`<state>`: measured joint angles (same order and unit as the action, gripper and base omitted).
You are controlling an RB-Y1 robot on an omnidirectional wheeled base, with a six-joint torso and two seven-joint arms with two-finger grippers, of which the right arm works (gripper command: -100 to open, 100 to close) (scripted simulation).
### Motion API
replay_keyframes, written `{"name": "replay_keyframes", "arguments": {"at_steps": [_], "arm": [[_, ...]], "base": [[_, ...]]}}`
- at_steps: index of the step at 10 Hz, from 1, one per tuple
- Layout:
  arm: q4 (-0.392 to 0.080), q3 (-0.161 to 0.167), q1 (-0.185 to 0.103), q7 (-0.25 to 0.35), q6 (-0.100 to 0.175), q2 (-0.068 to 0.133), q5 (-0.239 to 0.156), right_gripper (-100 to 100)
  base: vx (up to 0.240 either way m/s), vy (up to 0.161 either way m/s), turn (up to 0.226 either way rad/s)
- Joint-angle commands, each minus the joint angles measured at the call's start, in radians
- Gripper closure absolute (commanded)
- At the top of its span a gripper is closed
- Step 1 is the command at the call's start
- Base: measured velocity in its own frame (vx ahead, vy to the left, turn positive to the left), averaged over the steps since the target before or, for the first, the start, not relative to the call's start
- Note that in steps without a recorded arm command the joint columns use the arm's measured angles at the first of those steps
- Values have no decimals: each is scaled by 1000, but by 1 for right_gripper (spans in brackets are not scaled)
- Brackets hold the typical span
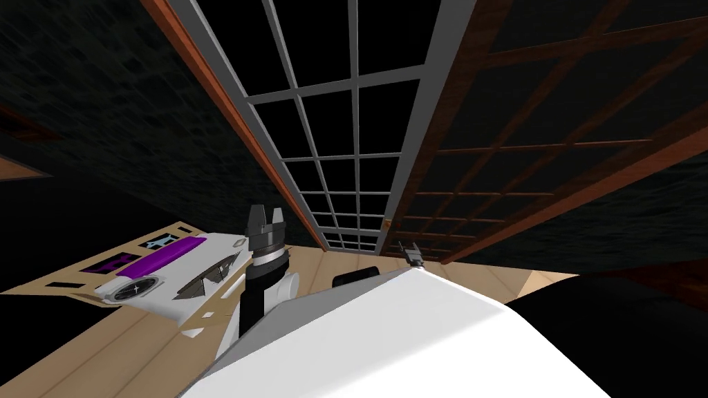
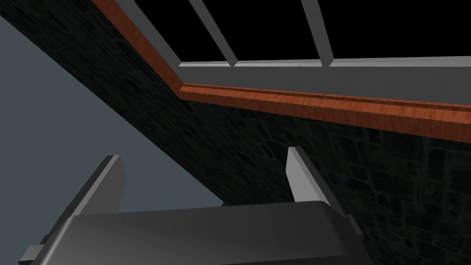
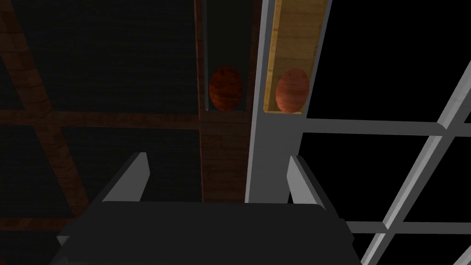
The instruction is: Pull the door open
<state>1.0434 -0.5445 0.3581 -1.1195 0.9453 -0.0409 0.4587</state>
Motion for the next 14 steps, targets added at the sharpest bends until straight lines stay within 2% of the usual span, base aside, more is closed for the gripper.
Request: {"name": "replay_keyframes", "arguments": {"at_steps": [1, 3, 6, 9, 14], "arm": [[-13, -6, 14, -5, -5, 23, -10, -100], [-23, -10, 23, -10, -9, 40, -19, -100], [-57, -20, 45, -27, -23, 88, -51, -100], [-103, -31, 65, -52, -45, 139, -100, -100], [-183, -36, 71, -104, -85, 197, -192, -100]], "base": [[-82, -3, -100], [-157, 2, -56], [-196, -8, -83], [-189, -12, -104], [-158, -14, -67]]}}
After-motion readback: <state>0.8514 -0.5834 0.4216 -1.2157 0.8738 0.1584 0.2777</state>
